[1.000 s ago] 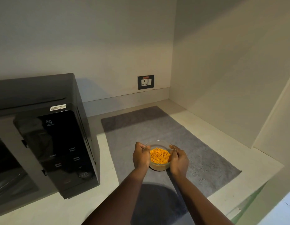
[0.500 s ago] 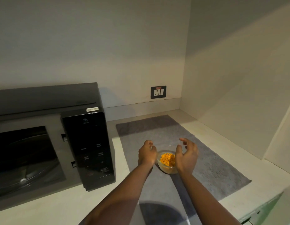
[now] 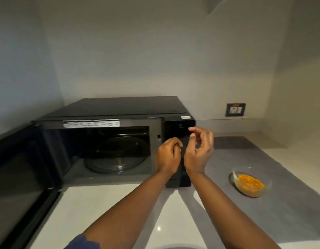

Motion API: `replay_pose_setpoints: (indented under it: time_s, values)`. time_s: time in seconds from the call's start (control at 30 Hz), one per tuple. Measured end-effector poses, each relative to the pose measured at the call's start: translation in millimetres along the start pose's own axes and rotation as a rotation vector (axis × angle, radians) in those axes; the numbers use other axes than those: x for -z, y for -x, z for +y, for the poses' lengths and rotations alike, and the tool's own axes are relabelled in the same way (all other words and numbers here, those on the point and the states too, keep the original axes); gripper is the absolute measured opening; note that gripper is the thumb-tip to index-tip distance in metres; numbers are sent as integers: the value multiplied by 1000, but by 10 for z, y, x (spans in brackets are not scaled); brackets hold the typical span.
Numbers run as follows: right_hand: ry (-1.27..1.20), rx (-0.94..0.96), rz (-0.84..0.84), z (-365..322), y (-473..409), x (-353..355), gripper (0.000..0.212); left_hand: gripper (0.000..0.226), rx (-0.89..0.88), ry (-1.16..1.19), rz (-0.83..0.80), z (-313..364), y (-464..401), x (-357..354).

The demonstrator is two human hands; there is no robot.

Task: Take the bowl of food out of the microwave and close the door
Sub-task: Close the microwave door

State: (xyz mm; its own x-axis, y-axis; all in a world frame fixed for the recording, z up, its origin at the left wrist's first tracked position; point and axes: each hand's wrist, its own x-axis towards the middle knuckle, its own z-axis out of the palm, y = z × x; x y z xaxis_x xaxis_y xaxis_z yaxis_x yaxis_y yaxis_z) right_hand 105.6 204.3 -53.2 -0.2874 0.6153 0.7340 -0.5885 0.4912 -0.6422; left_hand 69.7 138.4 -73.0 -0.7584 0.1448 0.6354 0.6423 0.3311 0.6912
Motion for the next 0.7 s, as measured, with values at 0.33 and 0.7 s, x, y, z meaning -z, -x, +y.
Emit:
replay_pose_setpoints:
  time_s: [0.33,0.7]
  values:
    - [-261,0,-246,-765,750,-985,19,22,96,-266,345,-306,-89,1767]
    - [-456,63,-562,-1522,1480,-1657,22,23,154,-847,534,-208,-36,3366]
